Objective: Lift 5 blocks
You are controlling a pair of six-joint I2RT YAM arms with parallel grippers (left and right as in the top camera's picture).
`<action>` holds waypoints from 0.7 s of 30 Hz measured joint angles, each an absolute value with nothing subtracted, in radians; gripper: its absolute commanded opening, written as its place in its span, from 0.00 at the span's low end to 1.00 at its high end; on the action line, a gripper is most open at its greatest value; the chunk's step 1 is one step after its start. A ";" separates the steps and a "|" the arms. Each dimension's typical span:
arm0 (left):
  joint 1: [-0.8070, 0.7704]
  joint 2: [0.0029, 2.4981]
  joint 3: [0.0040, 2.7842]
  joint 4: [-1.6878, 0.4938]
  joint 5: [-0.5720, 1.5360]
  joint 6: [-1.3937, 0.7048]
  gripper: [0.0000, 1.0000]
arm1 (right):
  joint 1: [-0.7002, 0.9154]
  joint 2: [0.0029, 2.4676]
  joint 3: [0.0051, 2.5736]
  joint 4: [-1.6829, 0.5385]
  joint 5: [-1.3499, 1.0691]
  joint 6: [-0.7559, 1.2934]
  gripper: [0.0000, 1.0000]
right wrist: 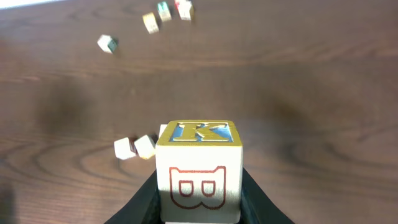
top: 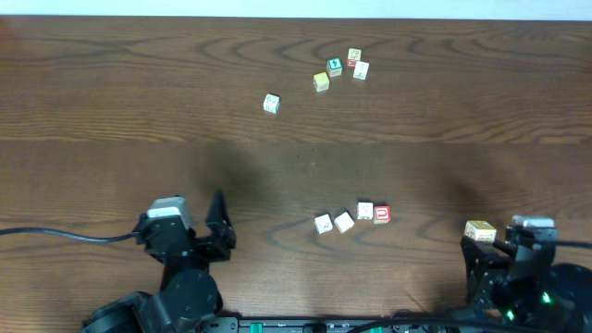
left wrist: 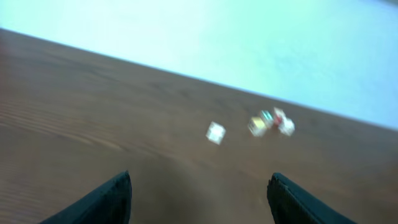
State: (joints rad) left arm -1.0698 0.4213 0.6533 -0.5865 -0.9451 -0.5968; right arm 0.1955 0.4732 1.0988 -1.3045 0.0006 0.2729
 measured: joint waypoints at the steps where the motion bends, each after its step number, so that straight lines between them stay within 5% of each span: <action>1: -1.070 0.429 0.667 -0.586 -0.973 -0.596 0.71 | 0.196 0.479 1.089 -1.304 0.006 0.284 0.02; 10: -1.070 0.604 0.824 -0.521 -1.293 -0.432 0.82 | 0.196 0.523 1.077 -1.238 0.069 0.337 0.05; 21: -1.069 0.662 0.848 -0.436 -1.319 -0.252 0.87 | 0.196 0.537 1.077 -1.203 0.087 0.337 0.04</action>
State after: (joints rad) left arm -1.0695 0.6621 0.8478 -0.4358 -1.3193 -0.2516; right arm 0.1955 0.5369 1.0775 -1.2030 0.0868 0.3374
